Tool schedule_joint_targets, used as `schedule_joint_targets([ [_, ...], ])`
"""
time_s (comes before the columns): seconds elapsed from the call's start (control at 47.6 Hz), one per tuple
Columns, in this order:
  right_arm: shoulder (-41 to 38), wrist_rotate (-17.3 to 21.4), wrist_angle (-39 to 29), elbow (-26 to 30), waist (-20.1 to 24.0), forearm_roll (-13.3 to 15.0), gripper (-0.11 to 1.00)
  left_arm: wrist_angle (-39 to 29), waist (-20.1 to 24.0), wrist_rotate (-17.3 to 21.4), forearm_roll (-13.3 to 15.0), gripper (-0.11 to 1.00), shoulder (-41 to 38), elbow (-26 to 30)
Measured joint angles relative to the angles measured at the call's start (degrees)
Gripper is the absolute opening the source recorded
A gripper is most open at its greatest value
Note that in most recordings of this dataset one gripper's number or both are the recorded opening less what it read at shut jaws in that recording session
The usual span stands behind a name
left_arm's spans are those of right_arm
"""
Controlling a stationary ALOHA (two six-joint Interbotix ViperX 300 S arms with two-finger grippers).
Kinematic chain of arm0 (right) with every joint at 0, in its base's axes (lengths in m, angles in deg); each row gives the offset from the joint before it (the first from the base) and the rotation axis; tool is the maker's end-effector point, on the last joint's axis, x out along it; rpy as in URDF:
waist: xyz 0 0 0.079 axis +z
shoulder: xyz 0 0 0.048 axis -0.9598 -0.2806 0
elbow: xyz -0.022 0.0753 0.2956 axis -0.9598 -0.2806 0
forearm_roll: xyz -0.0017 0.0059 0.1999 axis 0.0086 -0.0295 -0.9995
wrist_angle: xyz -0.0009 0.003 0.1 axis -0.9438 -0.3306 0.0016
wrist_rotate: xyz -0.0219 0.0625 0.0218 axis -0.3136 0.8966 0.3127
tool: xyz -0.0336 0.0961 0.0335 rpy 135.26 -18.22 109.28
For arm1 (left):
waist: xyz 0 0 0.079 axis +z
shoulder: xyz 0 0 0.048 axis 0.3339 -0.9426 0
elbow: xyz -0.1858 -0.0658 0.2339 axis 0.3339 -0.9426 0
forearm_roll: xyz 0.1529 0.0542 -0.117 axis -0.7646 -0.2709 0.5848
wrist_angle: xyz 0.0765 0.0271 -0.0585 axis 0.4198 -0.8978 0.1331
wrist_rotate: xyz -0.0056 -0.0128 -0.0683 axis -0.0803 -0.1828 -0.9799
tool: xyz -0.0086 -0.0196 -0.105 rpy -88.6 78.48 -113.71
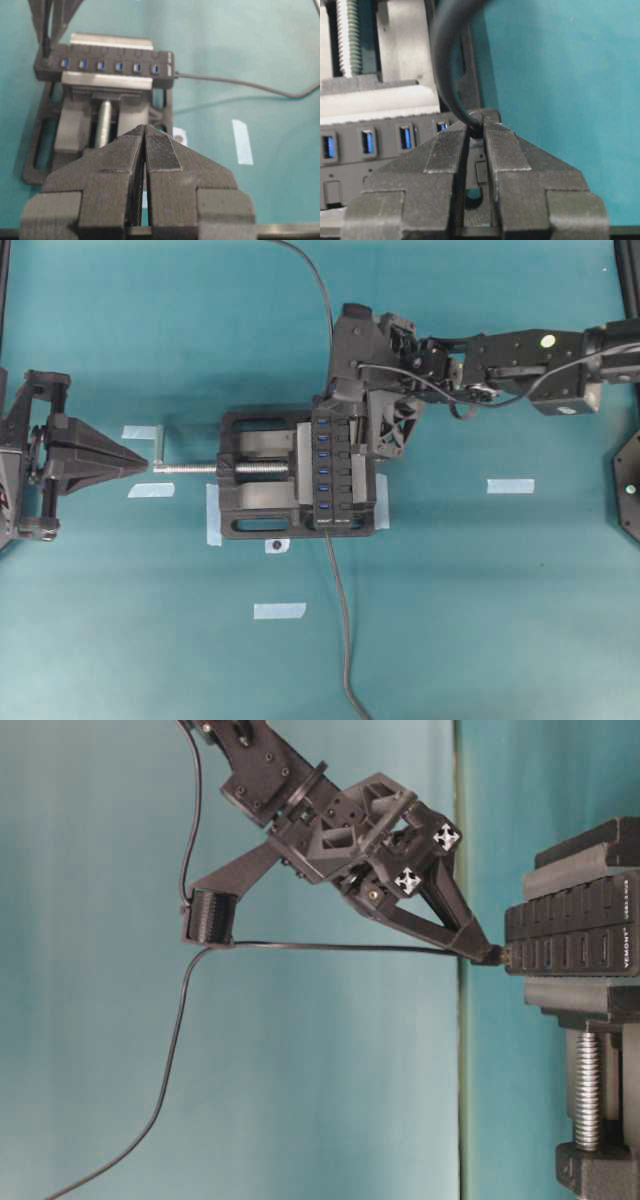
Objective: Insert the USB into the second port from the front of the fixed hub.
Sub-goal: 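Pull the USB plug out of its port with the right gripper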
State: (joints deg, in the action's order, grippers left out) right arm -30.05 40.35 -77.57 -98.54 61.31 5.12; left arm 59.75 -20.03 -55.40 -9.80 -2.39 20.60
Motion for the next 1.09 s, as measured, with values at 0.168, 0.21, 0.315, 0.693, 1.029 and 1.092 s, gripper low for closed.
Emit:
schedule_joint_targets([
  [0.168,2.55,0.0,-2.02,0.18,0.26,0.0,0.09,0.0,0.0,0.0,0.09,0.0,0.0,0.0],
  [0.21,3.16,0.0,-2.81,0.35,0.26,-0.09,0.09,0.0,0.0,0.0,0.0,0.0,0.0,0.09],
  [0.315,4.48,-0.09,-4.83,0.7,0.44,-0.09,0.09,0.0,0.0,0.0,0.0,0.0,0.0,0.0],
  [0.693,6.59,0.18,-7.38,1.67,2.55,-1.41,0.09,0.0,0.0,-0.09,0.0,0.0,0.09,0.0],
  [1.029,7.73,1.41,-9.32,1.93,3.87,-1.49,0.09,0.0,0.0,-0.09,0.0,0.0,0.0,0.0],
  [1.092,7.82,1.41,-9.4,1.93,4.04,-1.58,0.09,0.0,0.0,-0.09,0.09,0.0,0.09,0.0],
])
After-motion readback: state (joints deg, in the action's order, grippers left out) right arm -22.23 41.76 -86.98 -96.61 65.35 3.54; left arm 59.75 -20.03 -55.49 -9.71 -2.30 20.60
